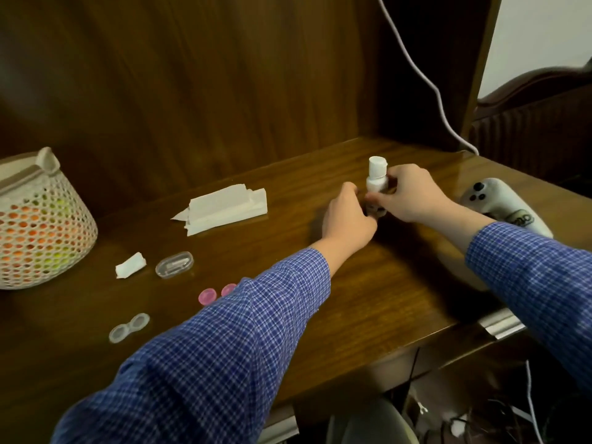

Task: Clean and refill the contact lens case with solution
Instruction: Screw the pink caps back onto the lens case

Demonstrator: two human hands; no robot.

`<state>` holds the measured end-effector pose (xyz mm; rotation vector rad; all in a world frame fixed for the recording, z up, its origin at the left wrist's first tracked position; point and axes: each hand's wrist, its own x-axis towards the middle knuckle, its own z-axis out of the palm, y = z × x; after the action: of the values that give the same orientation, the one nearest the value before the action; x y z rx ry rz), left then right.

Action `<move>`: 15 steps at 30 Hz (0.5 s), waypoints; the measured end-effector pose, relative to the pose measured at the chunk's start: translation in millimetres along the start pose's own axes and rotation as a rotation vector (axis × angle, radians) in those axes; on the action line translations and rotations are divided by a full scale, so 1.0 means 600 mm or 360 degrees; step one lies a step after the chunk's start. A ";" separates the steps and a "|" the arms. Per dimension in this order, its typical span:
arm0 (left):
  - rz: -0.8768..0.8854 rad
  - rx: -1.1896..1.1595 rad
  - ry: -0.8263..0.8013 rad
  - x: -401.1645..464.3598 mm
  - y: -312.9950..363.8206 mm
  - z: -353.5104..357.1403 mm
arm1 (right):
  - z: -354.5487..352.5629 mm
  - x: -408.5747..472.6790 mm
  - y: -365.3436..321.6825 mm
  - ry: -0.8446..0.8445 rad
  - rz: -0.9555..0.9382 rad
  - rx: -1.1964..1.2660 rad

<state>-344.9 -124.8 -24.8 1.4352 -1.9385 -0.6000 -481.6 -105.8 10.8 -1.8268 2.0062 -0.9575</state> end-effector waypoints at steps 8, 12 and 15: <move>0.0104 -0.0120 -0.0027 -0.095 -0.001 -0.181 | -0.009 -0.068 -0.044 0.0271 -0.0066 0.0444; 0.0207 -0.0028 0.0173 -0.163 -0.051 -0.337 | 0.044 -0.103 -0.146 -0.0522 -0.0485 0.0446; 0.0077 0.0053 0.0298 -0.202 -0.109 -0.446 | 0.109 -0.119 -0.217 -0.0960 -0.0567 0.0160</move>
<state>-84.0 -24.6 86.8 1.4078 -1.8376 -0.3979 -328.6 -55.3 26.3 -2.1274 1.2821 -0.4789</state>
